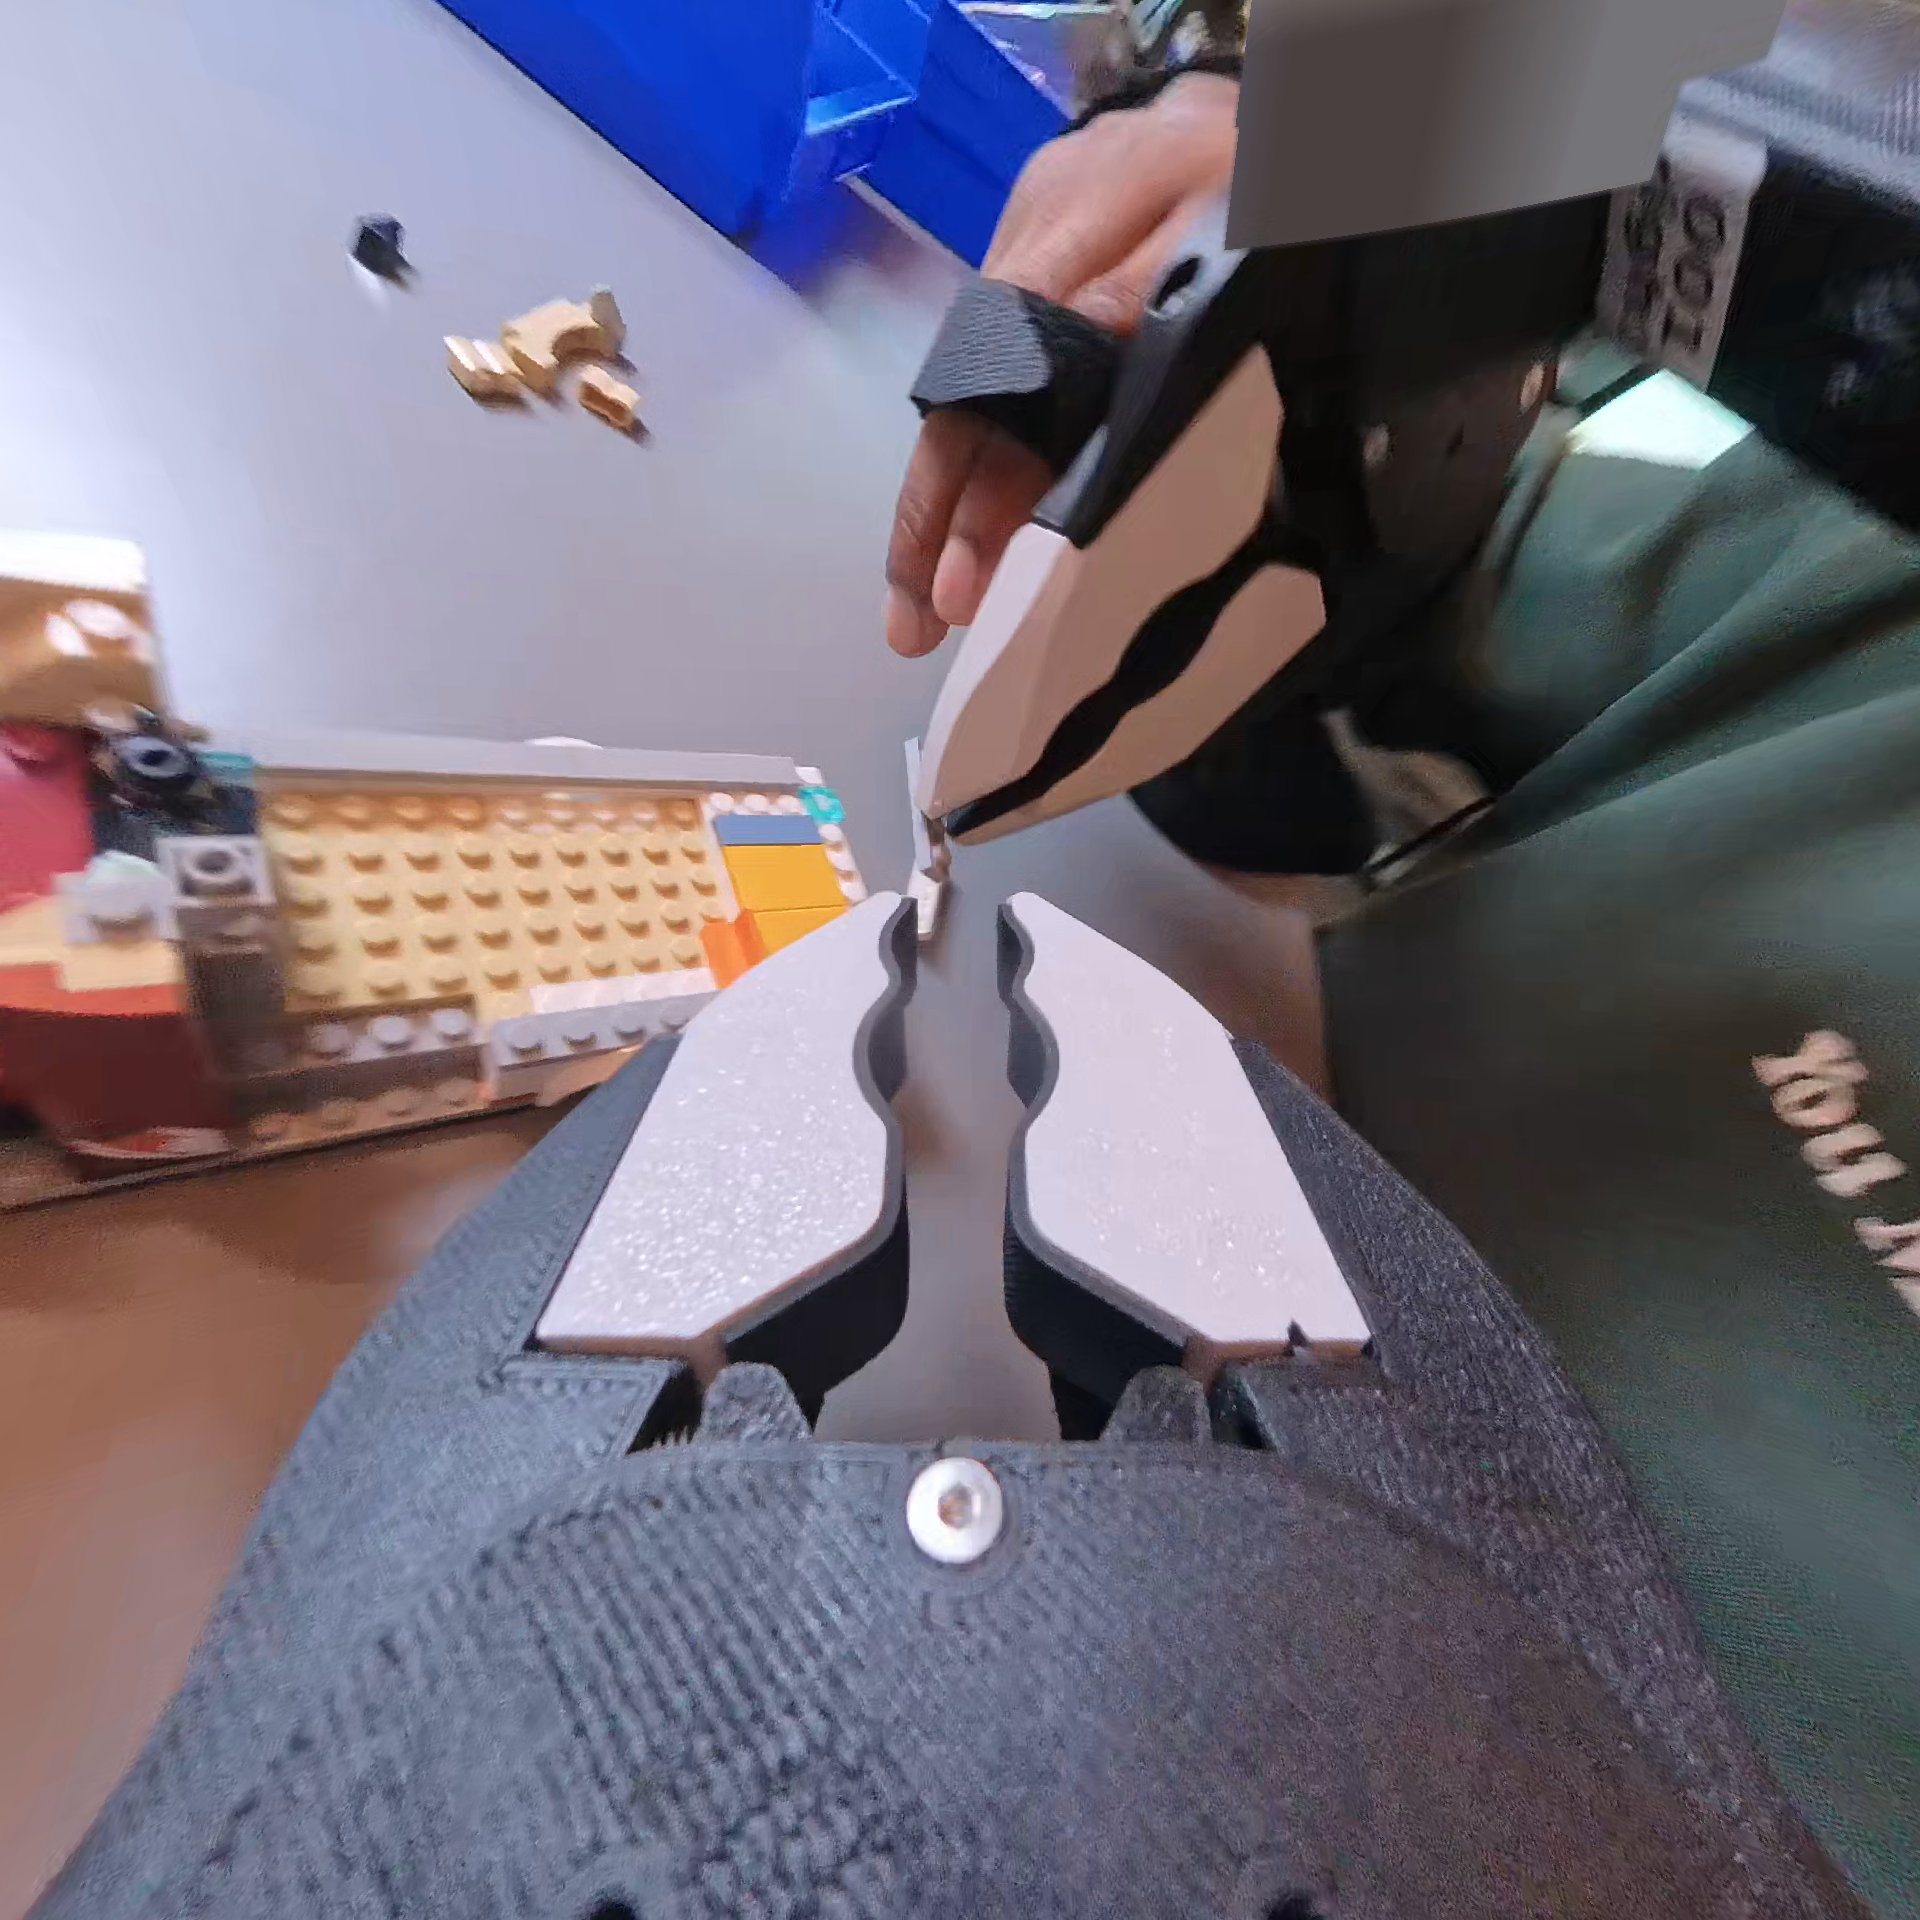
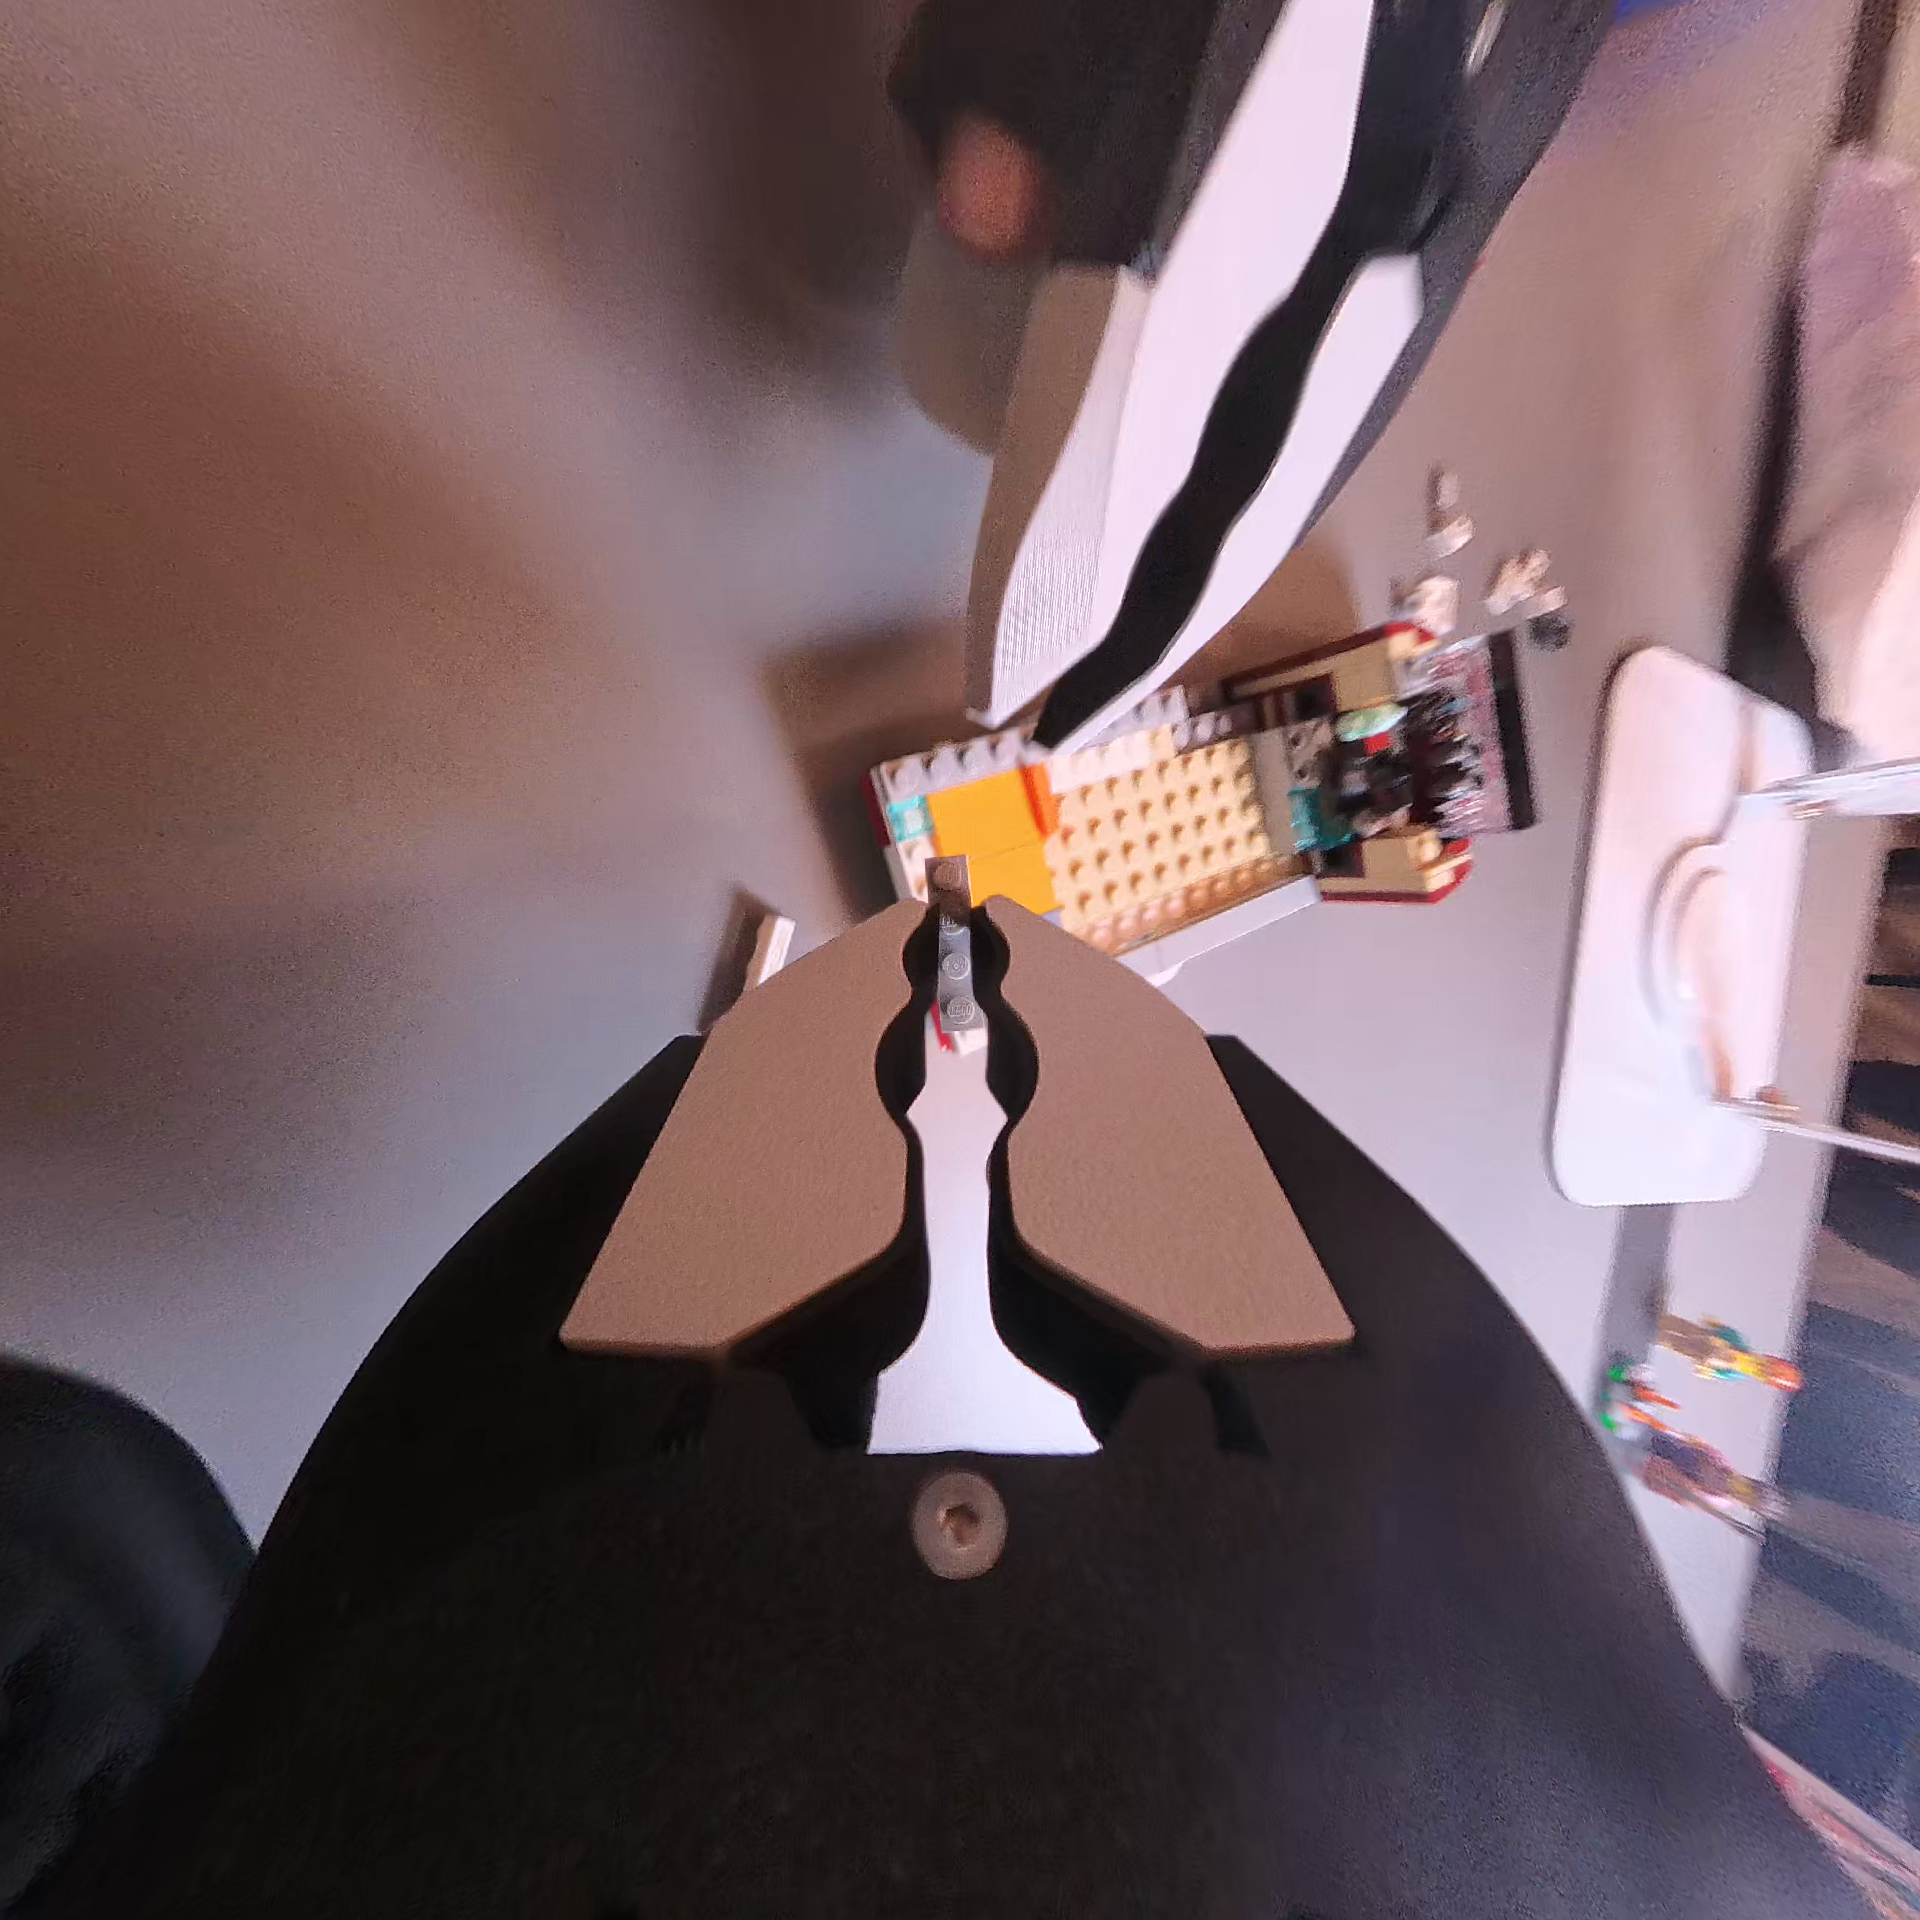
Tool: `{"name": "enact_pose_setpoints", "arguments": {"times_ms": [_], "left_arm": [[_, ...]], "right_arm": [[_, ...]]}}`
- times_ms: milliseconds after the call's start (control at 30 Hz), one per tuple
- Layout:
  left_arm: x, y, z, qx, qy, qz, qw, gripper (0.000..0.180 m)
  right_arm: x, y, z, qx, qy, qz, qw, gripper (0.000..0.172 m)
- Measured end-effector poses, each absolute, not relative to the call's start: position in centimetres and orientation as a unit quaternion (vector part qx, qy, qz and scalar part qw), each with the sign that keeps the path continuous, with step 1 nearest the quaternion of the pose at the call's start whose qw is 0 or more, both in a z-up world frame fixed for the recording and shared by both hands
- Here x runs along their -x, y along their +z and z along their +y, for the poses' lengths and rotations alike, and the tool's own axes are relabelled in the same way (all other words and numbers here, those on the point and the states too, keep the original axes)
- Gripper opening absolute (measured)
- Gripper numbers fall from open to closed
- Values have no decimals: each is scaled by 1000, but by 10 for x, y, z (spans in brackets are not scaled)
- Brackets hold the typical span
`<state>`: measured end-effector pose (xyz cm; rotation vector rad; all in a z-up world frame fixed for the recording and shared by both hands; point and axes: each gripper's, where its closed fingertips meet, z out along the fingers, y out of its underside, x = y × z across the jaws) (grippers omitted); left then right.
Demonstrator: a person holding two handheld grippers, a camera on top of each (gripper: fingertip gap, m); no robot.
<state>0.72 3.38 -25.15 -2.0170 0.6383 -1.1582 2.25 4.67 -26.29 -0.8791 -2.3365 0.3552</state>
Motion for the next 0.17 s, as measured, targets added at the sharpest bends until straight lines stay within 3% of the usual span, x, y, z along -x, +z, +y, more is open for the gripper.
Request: {"name": "enact_pose_setpoints", "arguments": {"times_ms": [167], "left_arm": [[6,-274,41,799,-250,367,405,31]], "right_arm": [[-24,-277,50,337,169,-897,231,6]]}}
